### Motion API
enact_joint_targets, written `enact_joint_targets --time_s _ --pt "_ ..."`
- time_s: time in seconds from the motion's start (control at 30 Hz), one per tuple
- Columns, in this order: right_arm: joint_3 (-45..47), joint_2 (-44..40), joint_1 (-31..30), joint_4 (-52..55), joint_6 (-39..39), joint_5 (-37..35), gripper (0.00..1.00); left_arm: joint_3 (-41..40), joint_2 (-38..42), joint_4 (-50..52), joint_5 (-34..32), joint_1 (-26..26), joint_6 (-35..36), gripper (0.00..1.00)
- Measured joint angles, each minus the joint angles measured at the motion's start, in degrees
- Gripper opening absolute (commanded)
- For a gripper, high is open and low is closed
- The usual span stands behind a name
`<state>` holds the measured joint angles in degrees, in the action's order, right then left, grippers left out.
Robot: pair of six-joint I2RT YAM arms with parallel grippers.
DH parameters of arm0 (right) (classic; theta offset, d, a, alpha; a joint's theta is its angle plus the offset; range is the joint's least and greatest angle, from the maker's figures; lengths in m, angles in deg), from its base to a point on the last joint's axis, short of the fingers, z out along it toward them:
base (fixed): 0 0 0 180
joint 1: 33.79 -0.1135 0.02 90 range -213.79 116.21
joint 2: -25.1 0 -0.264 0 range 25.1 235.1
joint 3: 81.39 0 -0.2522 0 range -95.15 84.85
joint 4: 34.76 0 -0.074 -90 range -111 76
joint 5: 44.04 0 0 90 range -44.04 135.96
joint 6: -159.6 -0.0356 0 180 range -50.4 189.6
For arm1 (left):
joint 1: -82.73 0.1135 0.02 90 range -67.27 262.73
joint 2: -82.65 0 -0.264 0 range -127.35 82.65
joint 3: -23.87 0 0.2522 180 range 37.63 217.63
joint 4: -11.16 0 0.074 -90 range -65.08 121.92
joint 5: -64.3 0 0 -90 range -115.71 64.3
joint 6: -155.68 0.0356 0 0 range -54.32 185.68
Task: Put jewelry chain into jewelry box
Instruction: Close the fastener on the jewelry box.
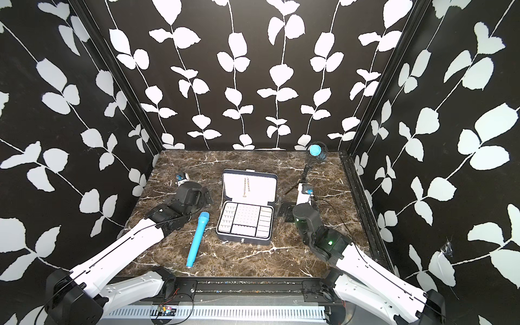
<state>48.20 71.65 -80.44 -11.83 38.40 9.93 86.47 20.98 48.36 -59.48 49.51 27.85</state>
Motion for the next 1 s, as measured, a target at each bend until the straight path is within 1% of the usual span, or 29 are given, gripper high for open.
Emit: enact_joint_targets --time_s 0.07,0.13,0.17,0.23,0.3,0.37,0.47,0.57,0.67,0.73,0.8,0.83,0.9,0.97,1.0 --pt "2.2 1.6 0.8 -3.9 4.8 -4.9 0.99 -1.1 -0.2 -2.3 -4.0 0.0 2.6 0.98" --pt "2.8 5.2 2.6 -8.7 11.9 -8.2 0.99 -1.6 -1.5 -3.9 -9.3 0.0 5.3 0.98" --pt "2.9 6.5 3.7 -10.5 14.3 -9.3 0.99 -2.0 -2.3 -5.4 -11.6 0.0 7.1 0.98" --pt "3.7 7.6 6.7 -13.0 17.7 -9.9 0.99 -4.0 -3.9 -10.6 -16.0 0.3 12.7 0.98" --pt "5.0 7.2 10.8 -14.2 20.0 -8.4 0.99 -8.0 -5.2 -18.0 -17.9 1.1 20.3 0.98" --pt "6.3 6.4 14.5 -15.1 22.2 -6.3 0.99 -11.5 -6.1 -22.8 -17.0 3.0 26.0 0.98" --pt "7.8 5.6 18.2 -15.4 25.6 -2.3 0.99 -15.5 -6.4 -27.7 -12.5 8.0 30.9 0.98" --pt "9.0 4.6 21.4 -15.5 27.2 2.0 0.99 -17.1 -6.6 -30.8 -7.1 12.5 33.7 0.99" --pt "9.9 2.5 23.5 -15.8 27.5 7.0 0.99 -18.0 -6.1 -33.9 -2.8 14.1 36.0 0.98" --pt "9.9 0.5 23.7 -15.8 26.6 11.0 0.99 -18.1 -4.8 -33.8 0.0 14.1 36.3 0.98" --pt "8.0 -1.4 23.7 -13.0 24.8 14.4 0.99 -17.2 -3.1 -31.0 1.0 14.1 33.9 0.99" --pt "5.9 -2.1 23.7 -10.3 23.8 15.6 0.99 -15.7 -2.4 -27.7 1.1 14.1 31.1 0.98" --pt "1.9 -2.6 23.8 -9.0 21.7 16.8 0.99 -10.8 -1.9 -19.6 1.3 14.1 25.3 0.98" --pt "-0.9 -1.8 23.8 -10.3 20.2 19.9 0.99 -4.8 -2.0 -12.0 3.5 14.2 20.7 0.98" --pt "-2.5 -0.7 23.9 -10.0 19.8 22.1 0.99 -2.7 -1.9 -10.3 5.2 14.2 18.5 0.98"
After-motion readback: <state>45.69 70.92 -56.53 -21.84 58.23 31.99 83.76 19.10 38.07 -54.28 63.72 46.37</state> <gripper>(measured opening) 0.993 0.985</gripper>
